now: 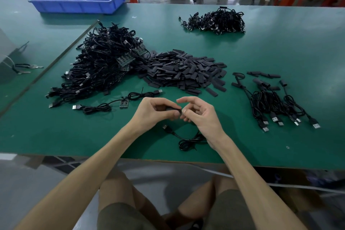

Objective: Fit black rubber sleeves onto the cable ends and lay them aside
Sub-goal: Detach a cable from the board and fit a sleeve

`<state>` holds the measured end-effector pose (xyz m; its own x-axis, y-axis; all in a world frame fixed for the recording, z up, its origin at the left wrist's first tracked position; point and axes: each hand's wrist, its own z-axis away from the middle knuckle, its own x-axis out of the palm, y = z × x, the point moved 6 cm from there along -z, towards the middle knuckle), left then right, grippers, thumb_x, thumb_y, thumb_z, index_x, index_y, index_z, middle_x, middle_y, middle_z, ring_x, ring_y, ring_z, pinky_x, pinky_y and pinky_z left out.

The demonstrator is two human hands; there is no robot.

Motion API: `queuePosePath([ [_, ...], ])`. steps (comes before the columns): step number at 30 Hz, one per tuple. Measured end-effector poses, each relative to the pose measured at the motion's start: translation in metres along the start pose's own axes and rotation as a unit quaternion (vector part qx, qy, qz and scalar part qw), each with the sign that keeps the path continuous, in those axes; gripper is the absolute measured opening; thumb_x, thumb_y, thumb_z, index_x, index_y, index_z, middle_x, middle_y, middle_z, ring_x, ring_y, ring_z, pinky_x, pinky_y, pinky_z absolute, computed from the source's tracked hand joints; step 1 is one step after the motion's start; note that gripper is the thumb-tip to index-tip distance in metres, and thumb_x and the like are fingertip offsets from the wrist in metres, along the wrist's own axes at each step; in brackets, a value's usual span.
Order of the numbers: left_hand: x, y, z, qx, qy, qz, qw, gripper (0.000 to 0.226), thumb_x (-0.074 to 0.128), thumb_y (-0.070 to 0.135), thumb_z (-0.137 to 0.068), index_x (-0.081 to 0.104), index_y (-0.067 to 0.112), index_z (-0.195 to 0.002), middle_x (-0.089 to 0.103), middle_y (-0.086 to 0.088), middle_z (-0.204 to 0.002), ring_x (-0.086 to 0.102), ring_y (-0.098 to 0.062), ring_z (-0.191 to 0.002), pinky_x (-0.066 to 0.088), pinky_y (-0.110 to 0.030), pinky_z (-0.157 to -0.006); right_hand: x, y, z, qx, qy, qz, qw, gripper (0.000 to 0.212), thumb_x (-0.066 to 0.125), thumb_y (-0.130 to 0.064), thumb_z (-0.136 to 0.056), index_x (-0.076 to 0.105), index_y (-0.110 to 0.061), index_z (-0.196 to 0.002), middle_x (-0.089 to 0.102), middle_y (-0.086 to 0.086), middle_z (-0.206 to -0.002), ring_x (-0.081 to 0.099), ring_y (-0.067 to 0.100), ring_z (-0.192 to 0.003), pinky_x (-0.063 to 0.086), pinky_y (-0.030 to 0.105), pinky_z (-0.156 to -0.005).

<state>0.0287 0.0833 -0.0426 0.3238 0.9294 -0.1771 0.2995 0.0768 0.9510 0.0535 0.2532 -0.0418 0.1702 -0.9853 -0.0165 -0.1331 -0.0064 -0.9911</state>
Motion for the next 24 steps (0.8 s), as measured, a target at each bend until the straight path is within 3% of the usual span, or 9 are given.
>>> queuePosePath([
  [4, -0.001, -0.001, 0.000, -0.003, 0.005, 0.006, 1.000, 0.021, 0.083, 0.010, -0.082, 0.079, 0.007, -0.102, 0.078, -0.012, -0.089, 0.076, -0.029, -0.083, 0.061, -0.033, -0.081, 0.001, 0.001, -0.001, -0.001, -0.006, 0.004, 1.000, 0.033, 0.063, 0.001, -0.095, 0.076, -0.026, -0.108, 0.069, 0.001, -0.077, 0.067, 0.013, -0.076, 0.052, 0.019, -0.070],
  [9, 0.000, -0.001, 0.000, -0.015, 0.012, 0.031, 0.999, 0.015, 0.081, 0.007, -0.083, 0.079, 0.004, -0.098, 0.077, -0.015, -0.080, 0.073, -0.028, -0.071, 0.060, -0.031, -0.073, 0.003, 0.003, -0.001, -0.016, -0.030, 0.026, 0.999, 0.032, 0.064, 0.001, -0.096, 0.075, -0.024, -0.114, 0.068, 0.015, -0.082, 0.067, 0.023, -0.081, 0.058, 0.032, -0.082],
  [17, 0.005, 0.001, 0.003, 0.000, 0.001, -0.080, 0.997, 0.027, 0.087, 0.014, -0.078, 0.080, 0.014, -0.104, 0.078, -0.001, -0.095, 0.075, -0.024, -0.089, 0.060, -0.041, -0.085, 0.000, 0.007, -0.002, -0.011, -0.012, 0.027, 1.000, 0.030, 0.067, -0.005, -0.097, 0.074, -0.027, -0.115, 0.068, 0.007, -0.079, 0.064, 0.011, -0.074, 0.053, 0.021, -0.076],
  [24, -0.009, -0.001, 0.004, 0.000, 0.081, -0.061, 0.995, 0.025, 0.084, 0.012, -0.081, 0.078, 0.011, -0.106, 0.079, -0.003, -0.089, 0.076, -0.021, -0.079, 0.060, -0.028, -0.078, -0.004, 0.012, -0.001, 0.018, 0.026, -0.003, 0.999, 0.014, 0.066, -0.015, -0.101, 0.069, -0.015, -0.115, 0.080, 0.002, -0.096, 0.076, 0.017, -0.084, 0.054, 0.022, -0.068],
])
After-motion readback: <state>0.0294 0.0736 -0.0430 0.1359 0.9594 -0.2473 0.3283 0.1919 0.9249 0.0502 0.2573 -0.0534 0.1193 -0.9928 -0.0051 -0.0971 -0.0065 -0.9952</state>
